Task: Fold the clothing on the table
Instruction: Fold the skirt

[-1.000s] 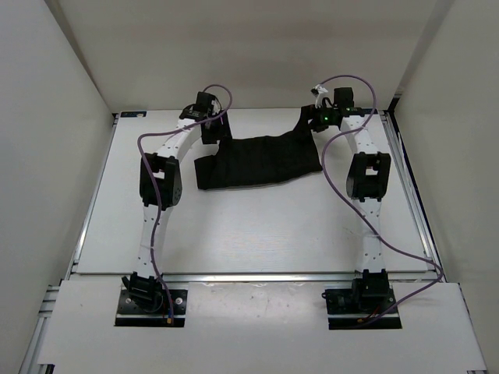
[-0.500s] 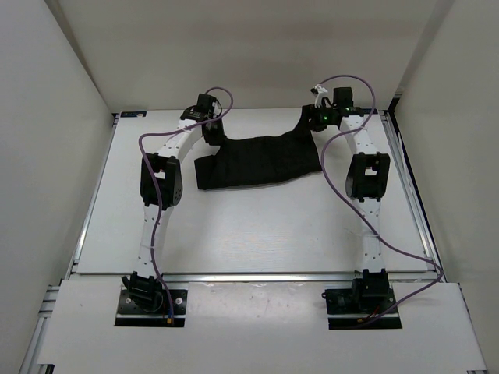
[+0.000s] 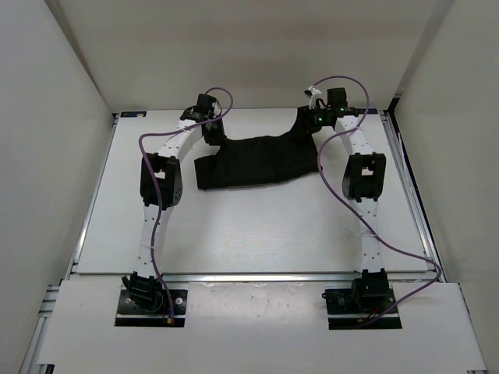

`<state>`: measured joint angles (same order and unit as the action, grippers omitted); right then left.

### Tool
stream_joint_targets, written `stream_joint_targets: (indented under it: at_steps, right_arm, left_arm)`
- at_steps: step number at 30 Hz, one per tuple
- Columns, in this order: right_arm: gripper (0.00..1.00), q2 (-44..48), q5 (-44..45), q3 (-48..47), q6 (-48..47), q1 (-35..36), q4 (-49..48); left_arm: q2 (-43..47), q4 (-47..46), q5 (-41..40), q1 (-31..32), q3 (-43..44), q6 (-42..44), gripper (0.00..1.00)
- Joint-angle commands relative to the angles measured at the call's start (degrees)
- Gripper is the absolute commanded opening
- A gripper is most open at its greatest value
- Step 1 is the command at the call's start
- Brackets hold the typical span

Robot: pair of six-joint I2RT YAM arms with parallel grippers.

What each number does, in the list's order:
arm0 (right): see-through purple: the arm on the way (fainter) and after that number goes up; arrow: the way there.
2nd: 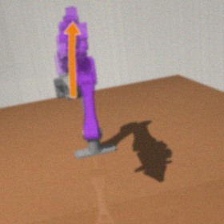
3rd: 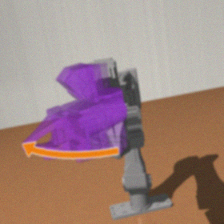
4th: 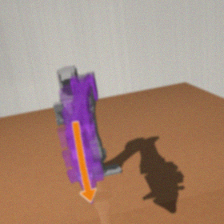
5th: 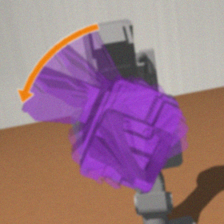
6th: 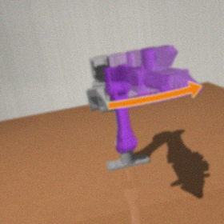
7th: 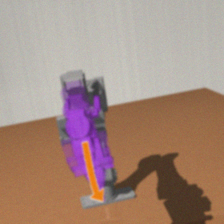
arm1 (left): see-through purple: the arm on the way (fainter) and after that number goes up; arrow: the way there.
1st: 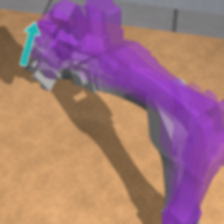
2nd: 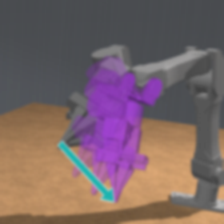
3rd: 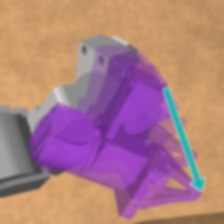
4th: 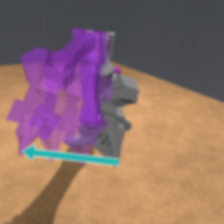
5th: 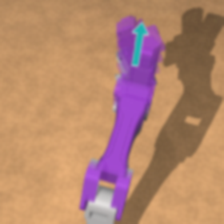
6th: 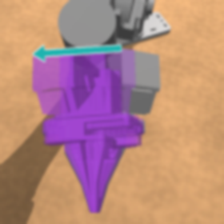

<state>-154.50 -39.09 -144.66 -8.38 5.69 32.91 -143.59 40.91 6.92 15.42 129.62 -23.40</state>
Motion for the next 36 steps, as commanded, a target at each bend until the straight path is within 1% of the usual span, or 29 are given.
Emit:
stream_joint_targets:
  at_steps: [1, 2, 3, 4, 5, 6, 7, 10, 11, 12, 14, 16, 18, 19, 20, 21, 22, 23, 24, 25, 27, 28, 30, 31, 33, 34, 36]
  right_arm:
    - [0.69, -1.16, -0.11, -2.47, -0.84, -0.07, -0.04]
    - [0.58, -0.98, 0.15, -2.64, -0.67, 0.11, -0.21]
    - [0.51, -1.16, 0.07, -2.56, -0.67, -0.15, 0.14]
    - [0.39, -1.07, 0.07, -2.73, -0.15, -0.07, 0.05]
    - [0.28, -0.98, 0.33, -2.91, -0.23, -0.07, 0.14]
    - [0.25, -1.07, 0.42, -2.91, -0.41, -0.42, 0.23]
    - [0.18, -1.07, 0.51, -2.65, -0.49, -0.07, 0.49]
    - [0.07, -1.07, 0.07, -4.39, -0.85, -0.15, 1.89]
    - [0.02, -1.07, -0.11, -4.92, -0.93, -0.42, 2.42]
    - [0.0, -0.9, -0.8, -6.76, -0.59, -0.33, 3.47]
    - [0.0, -1.07, -2.39, -9.58, 0.03, -0.94, 5.85]
    - [0.0, 0.24, -5.54, -13.26, 0.65, -1.38, 10.49]
    - [0.0, 1.03, -7.65, -15.55, -0.14, -2.17, 14.27]
    - [0.0, 1.39, -9.84, -16.61, -1.27, -2.27, 17.25]
    - [0.0, 2.17, -10.56, -16.88, -2.42, -2.7, 20.67]
    - [0.01, 3.23, -11.7, -16.88, -4.86, -2.97, 22.36]
    - [0.0, 4.11, -13.01, -16.97, -7.33, -3.14, 25.68]
    - [0.0, 4.03, -13.11, -16.88, -9.26, -3.67, 28.33]
    - [0.0, 5.07, -13.46, -16.36, -10.41, -4.19, 29.49]
    - [0.0, 5.78, -13.9, -16.88, -12.6, -4.63, 31.85]
    - [0.0, 6.57, -14.08, -16.88, -16.91, -5.6, 36.51]
    - [0.0, 6.84, -14.34, -16.88, -19.89, -5.61, 39.49]
    - [0.0, 8.16, -16.45, -16.97, -24.38, -8.23, 43.54]
    - [0.0, 8.85, -17.5, -16.62, -24.57, -9.29, 43.91]
    - [0.0, 10.87, -19.96, -14.61, -23.87, -10.87, 44.08]
    - [0.0, 11.93, -21.1, -13.29, -24.05, -11.23, 44.26]
    - [0.0, 14.65, -21.73, -11.18, -24.22, -12.46, 43.91]
  left_arm:
    - [2.7, -0.92, 1.08, -0.22, -0.69, 0.37, 0.3]
    - [2.87, -1.09, 0.99, -0.3, -0.86, 0.11, 0.28]
    - [2.79, -0.83, 1.25, -0.39, -0.86, -0.07, 0.23]
    - [2.96, -1.26, 1.08, -0.65, -1.3, 0.02, 0.14]
    - [3.4, -1.18, 1.08, -0.65, -1.48, 0.11, 0.08]
    - [3.4, -1.44, 1.08, -0.48, -1.57, 0.11, 0.01]
    - [3.49, -1.62, 1.34, -0.3, -2.52, 0.02, 0.0]
    - [5.15, -2.75, 0.9, -0.04, -3.58, 0.81, 0.0]
    - [5.6, -3.46, 0.73, -0.13, -4.2, 0.81, 0.0]
    - [6.73, -3.81, 0.99, -0.21, -5.07, 1.25, 0.0]
    - [10.06, -6.18, 1.08, 0.13, -7.44, 1.34, 0.0]
    - [13.4, -8.45, 1.52, 0.22, -11.57, 0.9, 0.0]
    - [17.72, -12.07, 1.7, 0.92, -19.19, 0.02, 0.0]
    - [20.69, -14.69, 1.87, 1.1, -20.97, -0.85, 0.0]
    - [24.02, -17.15, 1.61, 1.8, -25.6, -1.12, 0.0]
    - [26.06, -18.31, 1.61, 2.07, -30.09, -1.47, 0.0]
    - [28.86, -20.32, 1.0, 2.77, -31.52, -1.82, 0.0]
    - [32.11, -21.9, 0.38, 3.56, -35.37, -2.26, 0.0]
    - [33.45, -22.7, 0.38, 4.17, -38.97, -3.05, 0.0]
    - [36.51, -23.58, -0.06, 4.44, -40.83, -3.67, 0.0]
    - [42.57, -25.25, 0.2, 4.88, -48.02, -5.16, 0.0]
    - [43.99, -25.35, 0.55, 6.01, -49.71, -5.6, 0.0]
    - [50.83, -27.53, -0.76, 6.9, -56.38, -6.66, 0.0]
    - [52.69, -28.15, -1.03, 8.3, -57.98, -7.18, 0.0]
    - [59.36, -30.44, -0.77, 9.53, -63.76, -7.97, 0.0]
    - [60.87, -30.79, -0.33, 10.06, -65.01, -9.55, 0.0]
    - [66.22, -31.94, 1.34, 10.42, -70.18, -11.92, 0.0]
